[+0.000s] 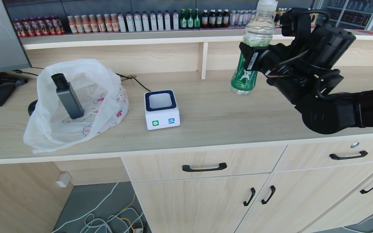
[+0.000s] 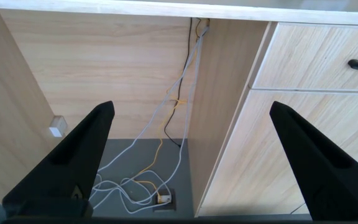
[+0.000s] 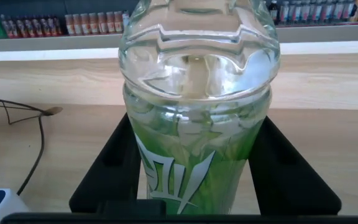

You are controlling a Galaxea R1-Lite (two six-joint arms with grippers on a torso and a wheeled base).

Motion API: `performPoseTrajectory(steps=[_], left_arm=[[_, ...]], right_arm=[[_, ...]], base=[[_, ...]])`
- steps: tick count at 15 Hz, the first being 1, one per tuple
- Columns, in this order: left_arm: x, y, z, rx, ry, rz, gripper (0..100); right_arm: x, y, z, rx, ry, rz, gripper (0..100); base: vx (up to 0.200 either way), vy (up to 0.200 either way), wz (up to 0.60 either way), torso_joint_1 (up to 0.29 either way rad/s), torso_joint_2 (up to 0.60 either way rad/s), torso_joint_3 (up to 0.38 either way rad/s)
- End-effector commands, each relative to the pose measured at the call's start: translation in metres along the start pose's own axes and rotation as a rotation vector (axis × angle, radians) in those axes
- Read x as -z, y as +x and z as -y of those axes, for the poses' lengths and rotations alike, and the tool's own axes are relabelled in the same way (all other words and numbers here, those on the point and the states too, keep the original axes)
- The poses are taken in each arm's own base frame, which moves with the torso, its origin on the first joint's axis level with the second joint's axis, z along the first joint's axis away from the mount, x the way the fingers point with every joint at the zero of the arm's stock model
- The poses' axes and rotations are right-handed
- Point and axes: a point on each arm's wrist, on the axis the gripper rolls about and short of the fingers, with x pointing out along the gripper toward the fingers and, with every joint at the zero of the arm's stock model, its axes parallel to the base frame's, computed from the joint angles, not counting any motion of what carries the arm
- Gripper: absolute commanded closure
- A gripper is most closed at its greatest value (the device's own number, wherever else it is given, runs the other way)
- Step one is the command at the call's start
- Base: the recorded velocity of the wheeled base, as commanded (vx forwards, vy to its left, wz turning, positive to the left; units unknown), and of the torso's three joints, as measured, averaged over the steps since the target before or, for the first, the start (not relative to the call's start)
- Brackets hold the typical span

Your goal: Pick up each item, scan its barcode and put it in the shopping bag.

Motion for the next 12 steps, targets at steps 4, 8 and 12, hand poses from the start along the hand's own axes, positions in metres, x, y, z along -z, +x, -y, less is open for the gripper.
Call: performPoseTrajectory(steps=[4, 8, 12], left_arm=[[0.000, 0.000, 0.000, 0.000, 0.000, 0.001, 0], [0.000, 0.000, 0.000, 0.000, 0.000, 0.001, 0], [0.000, 0.000, 0.000, 0.000, 0.000, 0.001, 0]], right_arm=[[-0.041, -0.055, 0.005, -0.052, 0.018, 0.025, 100], [-0.039, -0.107, 0.007, -0.083, 0.053, 0.015, 100], [-0.023, -0.154, 0.016, -0.086, 0.118, -0.002, 100]], base=[[0.000, 0.000, 0.00, 0.000, 0.00, 0.000], [0.000, 0.000, 0.00, 0.000, 0.00, 0.000], [0.000, 0.000, 0.00, 0.000, 0.00, 0.000]])
